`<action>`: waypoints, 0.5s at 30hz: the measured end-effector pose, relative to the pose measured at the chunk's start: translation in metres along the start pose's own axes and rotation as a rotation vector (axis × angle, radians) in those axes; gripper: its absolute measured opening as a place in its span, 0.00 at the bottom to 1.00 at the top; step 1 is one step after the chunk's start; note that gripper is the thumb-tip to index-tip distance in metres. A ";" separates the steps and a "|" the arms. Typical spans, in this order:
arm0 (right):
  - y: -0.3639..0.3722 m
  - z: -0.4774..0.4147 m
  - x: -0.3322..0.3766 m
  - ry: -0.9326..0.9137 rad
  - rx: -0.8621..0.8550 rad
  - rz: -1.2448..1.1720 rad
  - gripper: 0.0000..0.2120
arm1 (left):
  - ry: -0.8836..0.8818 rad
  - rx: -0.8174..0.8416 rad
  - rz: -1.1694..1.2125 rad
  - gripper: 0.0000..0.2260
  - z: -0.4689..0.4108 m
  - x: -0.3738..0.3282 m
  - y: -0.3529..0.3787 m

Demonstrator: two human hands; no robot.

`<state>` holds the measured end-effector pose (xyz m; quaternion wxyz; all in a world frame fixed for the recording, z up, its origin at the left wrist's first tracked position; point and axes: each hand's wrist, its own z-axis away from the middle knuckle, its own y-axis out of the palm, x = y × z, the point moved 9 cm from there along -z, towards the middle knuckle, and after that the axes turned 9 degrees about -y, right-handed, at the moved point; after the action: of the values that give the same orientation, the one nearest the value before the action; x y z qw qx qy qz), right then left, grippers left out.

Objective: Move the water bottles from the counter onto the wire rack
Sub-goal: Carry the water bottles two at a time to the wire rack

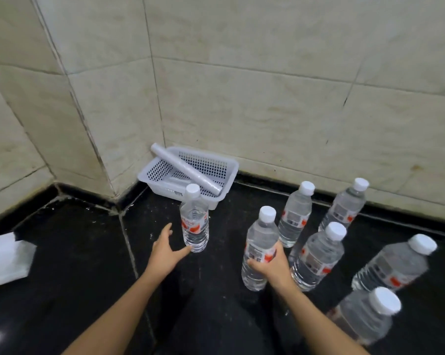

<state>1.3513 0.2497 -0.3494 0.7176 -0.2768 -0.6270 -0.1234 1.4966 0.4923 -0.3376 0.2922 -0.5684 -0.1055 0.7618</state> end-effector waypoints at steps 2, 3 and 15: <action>0.001 -0.004 -0.002 0.016 -0.115 0.024 0.32 | 0.025 0.082 0.041 0.44 -0.017 -0.007 0.002; 0.001 -0.004 -0.002 0.026 -0.165 0.038 0.32 | 0.039 0.125 0.060 0.45 -0.026 -0.009 0.003; 0.024 0.005 0.003 0.130 -0.306 0.162 0.29 | 0.238 0.461 0.251 0.46 -0.066 -0.047 0.035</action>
<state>1.3606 0.2727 -0.3522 0.7137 -0.4238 -0.5289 -0.1767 1.5553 0.4257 -0.3387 0.3275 -0.5812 0.1764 0.7238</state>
